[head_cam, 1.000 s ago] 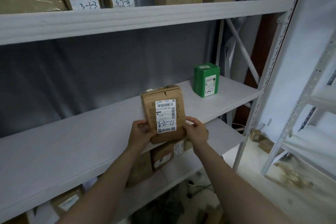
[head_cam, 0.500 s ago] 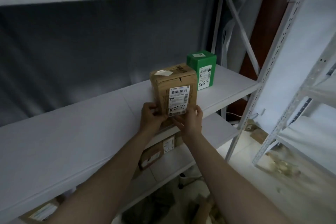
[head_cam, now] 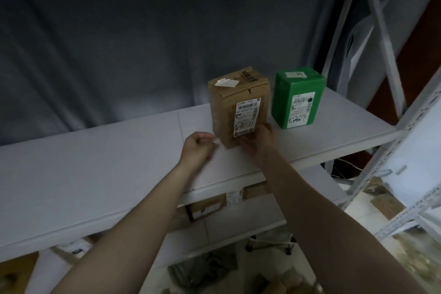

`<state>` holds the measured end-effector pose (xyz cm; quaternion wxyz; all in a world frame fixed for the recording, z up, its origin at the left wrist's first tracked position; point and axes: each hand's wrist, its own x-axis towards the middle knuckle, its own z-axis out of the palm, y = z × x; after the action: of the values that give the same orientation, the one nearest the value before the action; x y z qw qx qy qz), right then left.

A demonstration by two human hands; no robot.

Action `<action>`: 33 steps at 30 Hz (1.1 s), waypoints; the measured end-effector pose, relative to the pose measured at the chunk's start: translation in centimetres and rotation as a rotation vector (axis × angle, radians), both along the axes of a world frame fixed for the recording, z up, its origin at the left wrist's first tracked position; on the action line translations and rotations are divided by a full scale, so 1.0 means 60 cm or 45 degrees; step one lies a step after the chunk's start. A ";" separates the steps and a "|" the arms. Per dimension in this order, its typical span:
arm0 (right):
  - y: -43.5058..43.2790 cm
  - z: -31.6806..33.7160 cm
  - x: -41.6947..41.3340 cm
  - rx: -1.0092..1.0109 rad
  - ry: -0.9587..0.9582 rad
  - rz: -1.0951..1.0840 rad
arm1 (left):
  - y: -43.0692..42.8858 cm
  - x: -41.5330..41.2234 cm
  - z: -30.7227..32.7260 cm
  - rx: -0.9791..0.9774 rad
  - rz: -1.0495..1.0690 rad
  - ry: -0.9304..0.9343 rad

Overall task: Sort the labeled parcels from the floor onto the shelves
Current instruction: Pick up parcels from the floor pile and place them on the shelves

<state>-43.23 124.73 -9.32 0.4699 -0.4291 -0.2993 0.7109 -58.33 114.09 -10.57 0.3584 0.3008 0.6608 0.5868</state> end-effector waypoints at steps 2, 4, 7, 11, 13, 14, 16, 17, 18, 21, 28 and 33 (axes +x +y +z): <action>0.002 0.003 -0.009 -0.040 -0.019 -0.003 | -0.010 -0.007 0.000 -0.001 -0.007 -0.017; -0.003 0.001 -0.014 -0.068 -0.021 -0.011 | -0.019 -0.012 -0.001 -0.005 -0.015 -0.039; -0.022 -0.001 -0.011 -0.048 -0.025 -0.068 | -0.039 -0.015 0.005 -0.007 -0.063 -0.137; -0.088 -0.017 0.021 -0.069 0.291 -0.259 | -0.074 0.002 0.019 0.000 -0.178 -0.291; -0.131 -0.036 0.052 -0.083 0.403 -0.349 | -0.090 0.021 0.019 -0.021 -0.272 -0.320; -0.153 -0.049 0.071 -0.096 0.441 -0.387 | -0.097 0.034 0.017 -0.030 -0.329 -0.321; -0.203 -0.079 0.116 -0.129 0.467 -0.484 | -0.111 0.067 0.006 -0.056 -0.441 -0.317; -0.230 -0.097 0.142 -0.150 0.451 -0.539 | -0.118 0.088 -0.005 -0.074 -0.500 -0.316; -0.259 -0.117 0.173 -0.176 0.427 -0.592 | -0.123 0.111 -0.018 -0.100 -0.561 -0.314; -0.353 -0.182 0.278 -0.282 0.334 -0.744 | -0.142 0.196 -0.071 -0.257 -0.789 -0.301; -0.549 -0.334 0.524 -0.660 0.013 -1.041 | -0.217 0.446 -0.212 -0.559 -1.314 -0.070; -0.619 -0.460 0.671 -0.854 0.010 -1.115 | -0.222 0.609 -0.343 -0.809 -1.448 0.001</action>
<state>-2.94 87.58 -36.90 0.5604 -0.6372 0.1520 0.5068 -21.82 100.78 -31.14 0.6842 0.4834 0.5399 0.0815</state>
